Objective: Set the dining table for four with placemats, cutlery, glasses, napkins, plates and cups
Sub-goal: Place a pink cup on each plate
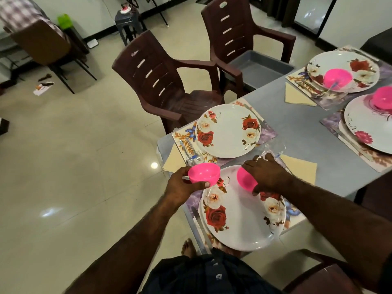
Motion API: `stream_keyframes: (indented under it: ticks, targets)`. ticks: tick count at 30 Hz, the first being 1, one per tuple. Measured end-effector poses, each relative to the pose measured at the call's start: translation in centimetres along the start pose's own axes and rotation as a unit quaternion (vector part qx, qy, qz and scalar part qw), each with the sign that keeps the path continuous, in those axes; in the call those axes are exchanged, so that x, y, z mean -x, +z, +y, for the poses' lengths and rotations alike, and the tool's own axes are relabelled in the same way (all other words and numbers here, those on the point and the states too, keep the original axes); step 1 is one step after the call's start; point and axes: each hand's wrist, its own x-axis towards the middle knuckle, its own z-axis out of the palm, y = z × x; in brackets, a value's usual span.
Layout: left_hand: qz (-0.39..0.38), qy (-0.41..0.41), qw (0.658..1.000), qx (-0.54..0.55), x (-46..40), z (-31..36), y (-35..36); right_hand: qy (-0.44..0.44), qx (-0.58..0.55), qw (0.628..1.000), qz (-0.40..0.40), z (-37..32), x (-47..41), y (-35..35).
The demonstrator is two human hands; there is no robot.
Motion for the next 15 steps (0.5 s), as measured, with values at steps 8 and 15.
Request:
stream_keyframes:
  ticks: [8, 15]
  targets:
    - [-0.053, 0.052, 0.997, -0.020, 0.7, 0.0, -2.1, 0.120, -0.292, 0.924, 0.215, -4.1, 0.8, -2.2]
    - [-0.101, 0.115, 0.987, -0.042, -0.3, -2.1, -7.1, 0.094, -0.541, 0.813, 0.194, -12.5, -1.4, -6.2]
